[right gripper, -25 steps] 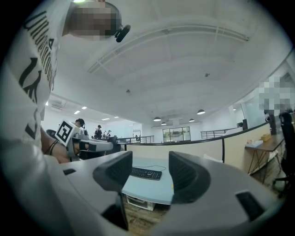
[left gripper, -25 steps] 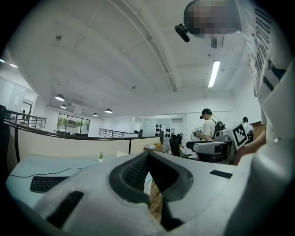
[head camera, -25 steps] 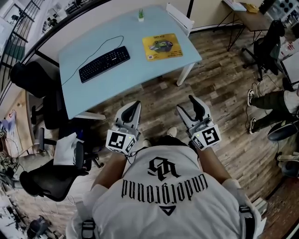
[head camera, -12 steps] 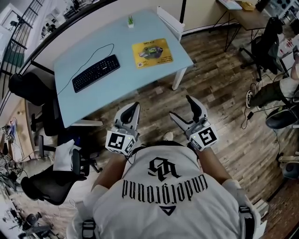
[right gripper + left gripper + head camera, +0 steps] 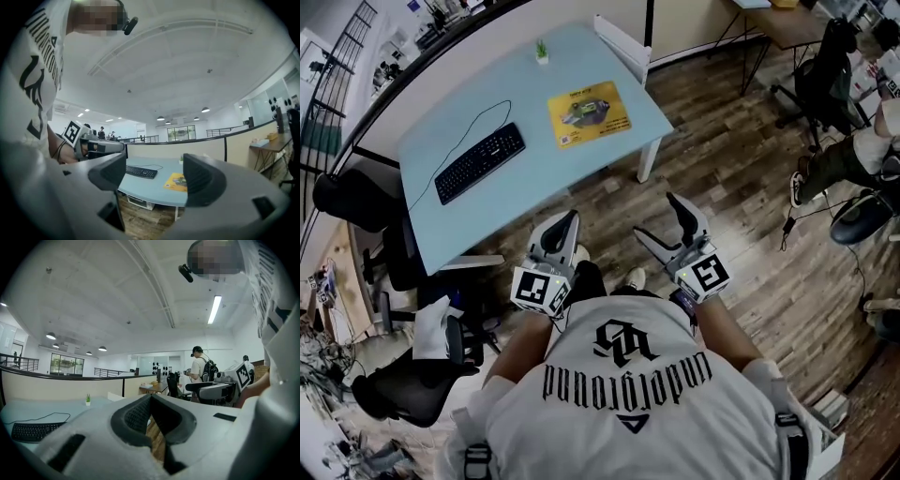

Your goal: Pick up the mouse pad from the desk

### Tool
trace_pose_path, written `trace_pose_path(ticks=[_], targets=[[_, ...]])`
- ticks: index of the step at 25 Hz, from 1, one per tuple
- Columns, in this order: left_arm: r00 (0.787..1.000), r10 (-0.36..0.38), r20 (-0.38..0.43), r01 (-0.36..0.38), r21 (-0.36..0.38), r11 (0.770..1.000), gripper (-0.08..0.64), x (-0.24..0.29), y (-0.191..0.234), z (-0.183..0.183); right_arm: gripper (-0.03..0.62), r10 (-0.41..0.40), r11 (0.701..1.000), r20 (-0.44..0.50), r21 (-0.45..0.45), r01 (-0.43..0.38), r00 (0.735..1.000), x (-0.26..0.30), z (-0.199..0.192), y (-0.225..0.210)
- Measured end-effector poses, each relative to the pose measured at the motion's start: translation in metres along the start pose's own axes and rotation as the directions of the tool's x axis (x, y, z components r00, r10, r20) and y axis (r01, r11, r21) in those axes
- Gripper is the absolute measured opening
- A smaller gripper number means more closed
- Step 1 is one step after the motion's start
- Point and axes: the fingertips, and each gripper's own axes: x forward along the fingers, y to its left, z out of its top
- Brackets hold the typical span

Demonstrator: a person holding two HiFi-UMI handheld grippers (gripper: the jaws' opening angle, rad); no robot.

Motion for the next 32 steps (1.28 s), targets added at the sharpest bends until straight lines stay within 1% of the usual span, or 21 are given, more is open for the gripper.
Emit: trace_pose_path(ticks=[3,6,9,13,17,24,28,32], targets=[[0.999,-0.033,-0.006,0.033,-0.008,0.999,0.008,0.016,0.000,-0.003,0.368,-0.027,0.999,-0.018,0.033,0.027,0.999,0.003,-0.007,-0.010],[0.997,-0.081,0.019,0.080,0.009,0.997,0.008,0.035,0.006,0.007,0.367,-0.060,0.998,-0.023,0.020,0.061,0.998,0.013,-0.002,-0.021],[0.994,-0.103,0.033,0.103,0.008,0.995,0.008,0.045,0.025,0.012,0.367,-0.079,0.997,-0.025,0.002,0.079,0.997,0.031,0.005,-0.026],[0.990,-0.133,0.037,0.133,-0.001,0.991,0.008,0.058,0.056,0.020,0.360,-0.109,0.994,-0.035,0.020,0.110,0.993,0.060,0.011,-0.038],[0.987,-0.149,0.063,0.148,0.015,0.989,0.008,0.066,0.100,0.035,0.356,-0.132,0.991,-0.021,0.013,0.132,0.991,0.101,0.023,-0.044],[0.980,-0.184,0.077,0.184,0.018,0.983,0.008,0.064,0.168,0.046,0.354,-0.144,0.990,-0.022,-0.018,0.143,0.989,0.175,0.037,-0.029],[0.980,-0.185,0.080,0.184,0.014,0.983,0.008,0.058,0.206,0.046,0.354,-0.157,0.987,-0.030,-0.027,0.156,0.987,0.209,0.039,-0.020],[0.980,-0.179,0.090,0.180,0.005,0.984,0.008,0.049,0.236,0.045,0.354,-0.169,0.985,-0.038,-0.033,0.168,0.985,0.237,0.039,-0.014]])
